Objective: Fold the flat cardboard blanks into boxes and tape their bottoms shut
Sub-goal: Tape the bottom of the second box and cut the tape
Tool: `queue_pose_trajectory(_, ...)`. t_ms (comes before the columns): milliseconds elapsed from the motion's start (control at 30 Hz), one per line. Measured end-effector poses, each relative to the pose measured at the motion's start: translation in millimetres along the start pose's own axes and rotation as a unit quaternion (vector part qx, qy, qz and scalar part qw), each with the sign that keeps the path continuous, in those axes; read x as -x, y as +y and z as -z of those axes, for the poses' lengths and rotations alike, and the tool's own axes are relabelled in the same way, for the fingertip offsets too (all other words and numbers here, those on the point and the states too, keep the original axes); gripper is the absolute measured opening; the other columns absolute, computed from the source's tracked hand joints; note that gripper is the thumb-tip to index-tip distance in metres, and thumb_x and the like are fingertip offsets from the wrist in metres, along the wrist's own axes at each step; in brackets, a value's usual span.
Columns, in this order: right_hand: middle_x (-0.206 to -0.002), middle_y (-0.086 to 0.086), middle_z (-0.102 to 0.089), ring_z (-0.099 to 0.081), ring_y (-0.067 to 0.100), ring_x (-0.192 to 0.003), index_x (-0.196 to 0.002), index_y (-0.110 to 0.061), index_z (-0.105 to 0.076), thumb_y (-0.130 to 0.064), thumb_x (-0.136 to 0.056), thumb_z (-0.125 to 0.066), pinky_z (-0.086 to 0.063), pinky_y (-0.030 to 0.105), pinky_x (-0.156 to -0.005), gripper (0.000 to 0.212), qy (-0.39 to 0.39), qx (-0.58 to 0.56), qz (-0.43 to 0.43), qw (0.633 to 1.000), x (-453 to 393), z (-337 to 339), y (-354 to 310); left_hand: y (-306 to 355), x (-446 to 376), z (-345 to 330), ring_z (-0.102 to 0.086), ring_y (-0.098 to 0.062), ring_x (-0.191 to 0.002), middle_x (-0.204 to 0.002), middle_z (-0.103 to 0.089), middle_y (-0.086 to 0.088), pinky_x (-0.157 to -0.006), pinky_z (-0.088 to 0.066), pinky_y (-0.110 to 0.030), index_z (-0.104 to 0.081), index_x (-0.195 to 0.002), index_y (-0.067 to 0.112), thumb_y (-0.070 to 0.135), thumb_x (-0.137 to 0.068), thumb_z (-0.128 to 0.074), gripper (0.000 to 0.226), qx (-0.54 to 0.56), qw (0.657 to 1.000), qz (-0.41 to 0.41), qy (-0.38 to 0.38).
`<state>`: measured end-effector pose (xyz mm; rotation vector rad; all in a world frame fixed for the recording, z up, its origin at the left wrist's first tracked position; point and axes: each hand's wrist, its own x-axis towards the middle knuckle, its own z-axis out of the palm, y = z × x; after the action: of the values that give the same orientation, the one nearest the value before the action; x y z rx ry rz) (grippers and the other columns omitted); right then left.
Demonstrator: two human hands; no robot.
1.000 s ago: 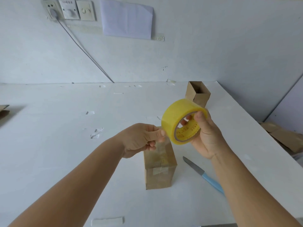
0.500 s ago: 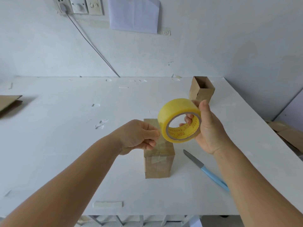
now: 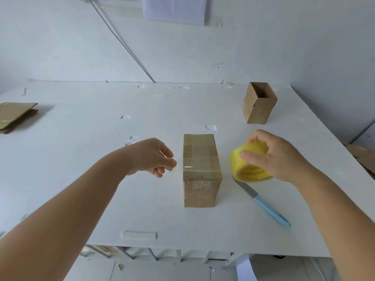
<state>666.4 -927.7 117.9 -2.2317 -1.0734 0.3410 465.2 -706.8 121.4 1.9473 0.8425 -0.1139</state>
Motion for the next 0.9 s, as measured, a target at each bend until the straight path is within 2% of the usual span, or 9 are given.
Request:
queue_pose_trajectory(100, -0.087, -0.007, -0.054, -0.052, 0.016, -0.082, -0.084, -0.035, -0.051, -0.055, -0.073, -0.065, -0.038, 0.028, -0.058, 0.027, -0.009, 0.006, -0.010, 1.000, 1, -5, 1, -4, -3, -1, -0.063, -0.018, -0.061, -0.069, -0.069, -0.003, -0.070, -0.057, -0.028, -0.060, -0.102, 0.007, 0.013, -0.083, -0.069, 0.021, -0.020, 1.000, 0.006, -0.002)
queue_pose_trajectory(233, -0.088, -0.007, -0.054, -0.053, 0.016, -0.084, -0.084, -0.035, -0.052, -0.045, -0.079, -0.069, -0.039, 0.029, -0.060, 0.021, -0.018, 0.002, -0.016, 1.000, 2, -6, 4, -7, -7, -2, -0.062, -0.017, -0.062, -0.069, -0.069, -0.003, -0.070, -0.058, -0.029, -0.060, -0.102, 0.008, 0.012, -0.083, -0.069, 0.021, -0.016, 1.000, 0.009, -0.011)
queue_pose_trajectory(367, -0.089, -0.007, -0.055, -0.053, 0.015, -0.084, -0.086, -0.034, -0.052, -0.048, -0.077, -0.068, -0.039, 0.028, -0.059, 0.023, -0.023, 0.001, -0.017, 1.000, 2, -7, 5, -10, -11, -3, -0.064, -0.018, -0.063, -0.070, -0.071, -0.002, -0.074, -0.058, -0.030, -0.061, -0.101, 0.010, 0.014, -0.082, -0.070, 0.021, -0.030, 0.999, 0.005, -0.015)
queue_pose_trajectory(500, -0.087, -0.007, -0.055, -0.053, 0.014, -0.080, -0.085, -0.035, -0.052, -0.058, -0.063, -0.058, -0.038, 0.028, -0.058, 0.032, -0.029, -0.006, -0.024, 0.999, 4, -10, 7, -13, -16, -4, -0.063, -0.016, -0.061, -0.067, -0.070, 0.002, -0.073, -0.058, -0.029, -0.061, -0.099, 0.011, 0.015, -0.082, -0.070, 0.020, -0.040, 0.999, -0.002, -0.014)
queue_pose_trajectory(633, -0.085, -0.007, -0.054, -0.053, 0.014, -0.080, -0.084, -0.036, -0.051, -0.058, -0.063, -0.057, -0.038, 0.028, -0.058, 0.031, -0.033, -0.010, -0.028, 0.999, 4, -15, 12, -18, -21, -6, -0.065, -0.014, -0.063, -0.064, -0.070, 0.007, -0.081, -0.056, -0.034, -0.061, -0.098, 0.014, 0.019, -0.081, -0.070, 0.020, -0.063, 0.998, -0.010, -0.011)
queue_pose_trajectory(900, -0.084, -0.005, -0.055, -0.054, 0.019, -0.079, -0.087, -0.032, -0.053, -0.057, -0.064, -0.057, -0.044, 0.031, -0.065, 0.034, -0.059, -0.053, -0.048, 0.996, 3, -31, 30, -31, -30, -18, -0.064, -0.010, -0.067, -0.065, -0.068, 0.011, -0.073, -0.048, -0.028, -0.060, -0.098, 0.017, 0.022, -0.082, -0.069, 0.019, -0.070, 0.997, -0.022, -0.028)
